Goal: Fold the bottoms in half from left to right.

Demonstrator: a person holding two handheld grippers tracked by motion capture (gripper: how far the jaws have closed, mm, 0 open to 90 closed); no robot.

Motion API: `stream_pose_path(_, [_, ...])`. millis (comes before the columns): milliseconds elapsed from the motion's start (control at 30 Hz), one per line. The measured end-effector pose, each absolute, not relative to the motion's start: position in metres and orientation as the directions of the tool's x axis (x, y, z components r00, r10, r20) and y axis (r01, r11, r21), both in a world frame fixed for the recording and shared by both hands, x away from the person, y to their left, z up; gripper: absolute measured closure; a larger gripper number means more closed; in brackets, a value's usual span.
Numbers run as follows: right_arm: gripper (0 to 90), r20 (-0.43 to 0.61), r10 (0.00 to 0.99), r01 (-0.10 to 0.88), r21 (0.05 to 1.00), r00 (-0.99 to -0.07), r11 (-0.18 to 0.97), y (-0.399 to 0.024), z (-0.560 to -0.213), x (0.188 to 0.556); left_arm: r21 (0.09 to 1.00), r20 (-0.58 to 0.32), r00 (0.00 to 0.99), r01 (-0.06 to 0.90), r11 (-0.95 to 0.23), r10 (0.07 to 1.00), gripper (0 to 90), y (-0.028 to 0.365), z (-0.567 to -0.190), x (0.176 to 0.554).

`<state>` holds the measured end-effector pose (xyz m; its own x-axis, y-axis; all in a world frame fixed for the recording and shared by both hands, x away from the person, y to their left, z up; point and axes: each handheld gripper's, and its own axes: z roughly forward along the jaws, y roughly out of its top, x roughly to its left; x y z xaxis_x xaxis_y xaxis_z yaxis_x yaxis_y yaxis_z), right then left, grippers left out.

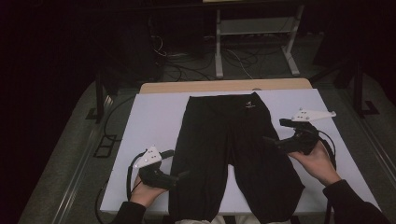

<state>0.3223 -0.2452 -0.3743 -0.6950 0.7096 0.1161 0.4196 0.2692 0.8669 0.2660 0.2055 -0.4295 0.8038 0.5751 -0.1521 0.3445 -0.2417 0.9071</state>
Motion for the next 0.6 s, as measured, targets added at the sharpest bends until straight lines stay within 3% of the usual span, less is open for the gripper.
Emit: stream_pose_path(600, [0.0,0.107,0.682,0.403,0.868,-0.724,0.292,-0.200,-0.355,0.358,0.901,-0.153,0.804,0.352,-0.254,0.574,0.0,0.203,-0.431,0.268])
